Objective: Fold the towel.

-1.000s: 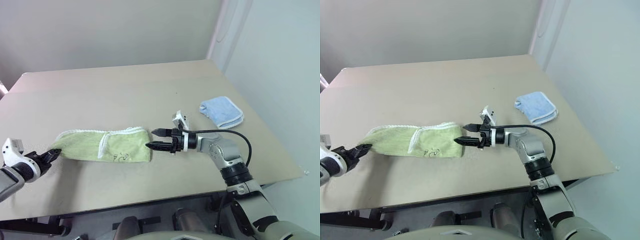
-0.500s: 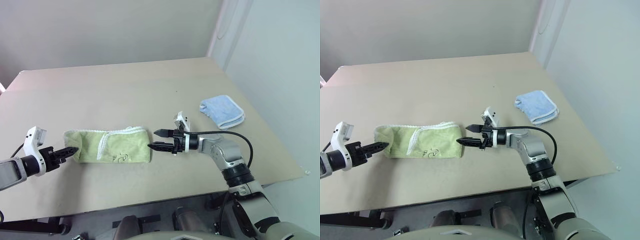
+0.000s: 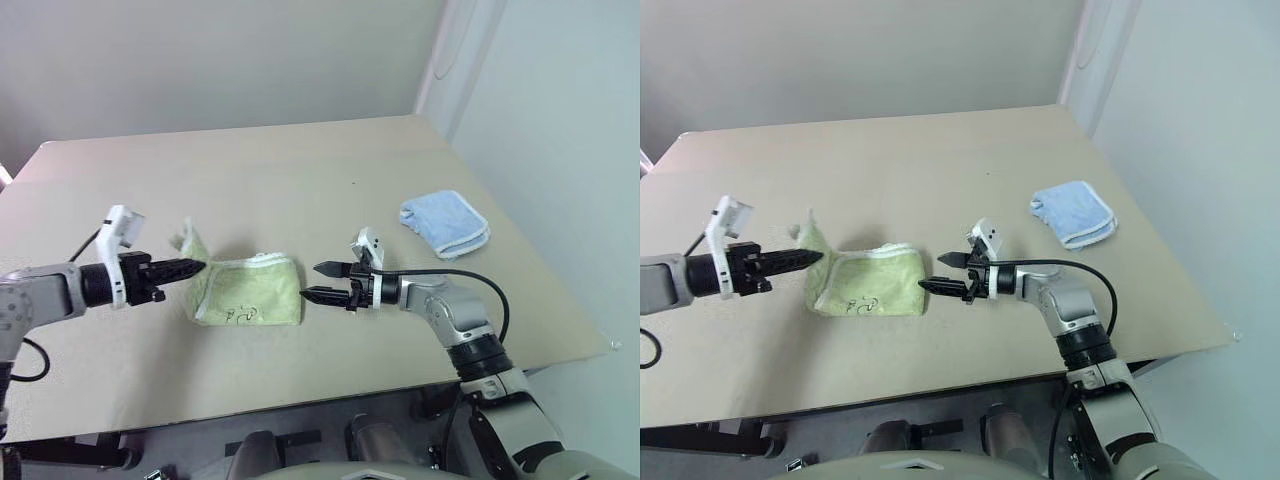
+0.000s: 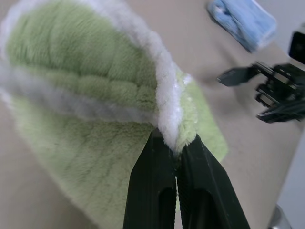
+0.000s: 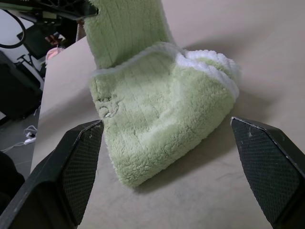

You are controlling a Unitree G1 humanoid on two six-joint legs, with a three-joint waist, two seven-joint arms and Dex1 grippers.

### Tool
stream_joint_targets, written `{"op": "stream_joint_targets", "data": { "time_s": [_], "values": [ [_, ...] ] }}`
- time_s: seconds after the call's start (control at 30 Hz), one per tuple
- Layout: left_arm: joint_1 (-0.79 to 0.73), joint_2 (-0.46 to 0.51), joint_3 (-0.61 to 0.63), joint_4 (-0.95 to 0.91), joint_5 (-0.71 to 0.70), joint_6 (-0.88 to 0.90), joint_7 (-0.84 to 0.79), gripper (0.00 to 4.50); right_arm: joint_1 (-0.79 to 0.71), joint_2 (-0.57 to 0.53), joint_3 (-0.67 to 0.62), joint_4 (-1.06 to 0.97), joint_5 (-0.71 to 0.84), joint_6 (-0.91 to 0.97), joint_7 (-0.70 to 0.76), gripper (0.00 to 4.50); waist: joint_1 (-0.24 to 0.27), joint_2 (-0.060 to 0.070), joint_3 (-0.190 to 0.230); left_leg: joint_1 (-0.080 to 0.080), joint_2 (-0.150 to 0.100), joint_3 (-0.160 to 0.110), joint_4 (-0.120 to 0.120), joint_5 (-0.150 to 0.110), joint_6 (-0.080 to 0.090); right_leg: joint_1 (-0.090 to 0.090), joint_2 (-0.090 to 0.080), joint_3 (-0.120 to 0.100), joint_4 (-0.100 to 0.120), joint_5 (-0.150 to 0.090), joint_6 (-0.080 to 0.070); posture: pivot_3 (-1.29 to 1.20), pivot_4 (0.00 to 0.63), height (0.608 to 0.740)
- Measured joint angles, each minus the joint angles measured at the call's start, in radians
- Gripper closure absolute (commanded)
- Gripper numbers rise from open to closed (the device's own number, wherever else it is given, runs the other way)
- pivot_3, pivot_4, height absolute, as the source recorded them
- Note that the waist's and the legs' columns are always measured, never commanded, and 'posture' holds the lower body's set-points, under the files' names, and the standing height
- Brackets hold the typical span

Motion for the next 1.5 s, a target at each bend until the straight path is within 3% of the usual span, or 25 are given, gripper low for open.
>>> {"op": "stream_joint_targets", "data": {
  "time_s": [0.2,0.43,1.0,1.1,1.4,1.43,1.5],
  "values": [
    [-0.024,-0.026,-0.089,-0.011,0.032,0.035,-0.067,4.45,0.003,0.001,0.000,0.000,-0.010,-0.009,-0.029,0.00,0.001,0.000,0.000,0.001,0.000,-0.001,0.001,0.000,0.000,0.001,0.000,0.000,0.002,0.000,0.000,0.00,0.000,0.740],
    [-0.128,-0.125,-0.196,0.007,0.105,0.044,-0.083,4.45,0.017,0.007,0.000,0.000,-0.011,-0.017,-0.055,0.00,0.005,0.000,0.000,0.002,0.000,-0.002,0.007,0.000,0.000,0.006,0.001,0.000,0.002,0.000,0.000,0.00,0.000,0.740],
    [-0.208,-0.245,-0.322,0.031,0.224,0.083,-0.121,4.45,0.032,0.006,0.000,0.000,-0.041,-0.034,-0.102,0.00,0.004,0.000,0.000,0.007,0.000,-0.002,0.017,0.000,0.000,0.010,0.001,0.000,0.011,-0.003,0.003,0.00,0.000,0.740],
    [-0.210,-0.256,-0.324,0.030,0.229,0.086,-0.122,3.72,0.034,0.006,0.001,0.000,-0.044,-0.040,-0.107,0.00,0.002,0.000,0.000,0.009,0.000,-0.002,0.016,0.000,0.000,0.011,0.002,0.000,0.013,-0.003,0.003,0.00,0.000,0.740],
    [-0.217,-0.275,-0.318,0.030,0.233,0.110,-0.122,0.47,0.037,0.006,0.001,0.000,-0.058,-0.046,-0.111,0.00,0.002,0.000,0.000,0.013,0.000,-0.002,0.016,0.000,0.000,0.015,0.002,0.001,0.013,-0.003,0.003,0.00,0.000,0.740],
    [-0.217,-0.272,-0.316,0.029,0.231,0.112,-0.126,0.21,0.037,0.006,0.001,0.000,-0.058,-0.047,-0.111,0.00,0.002,0.000,0.000,0.014,0.000,-0.002,0.016,0.000,0.000,0.015,0.002,0.001,0.013,-0.003,0.003,0.00,0.000,0.740],
    [-0.217,-0.263,-0.292,0.021,0.211,0.125,-0.144,0.21,0.038,0.006,0.001,0.002,-0.059,-0.050,-0.111,0.00,0.000,0.000,0.000,0.014,0.000,-0.002,0.016,0.000,0.000,0.015,0.002,0.001,0.013,-0.003,0.003,0.00,0.000,0.740]
  ]
}}
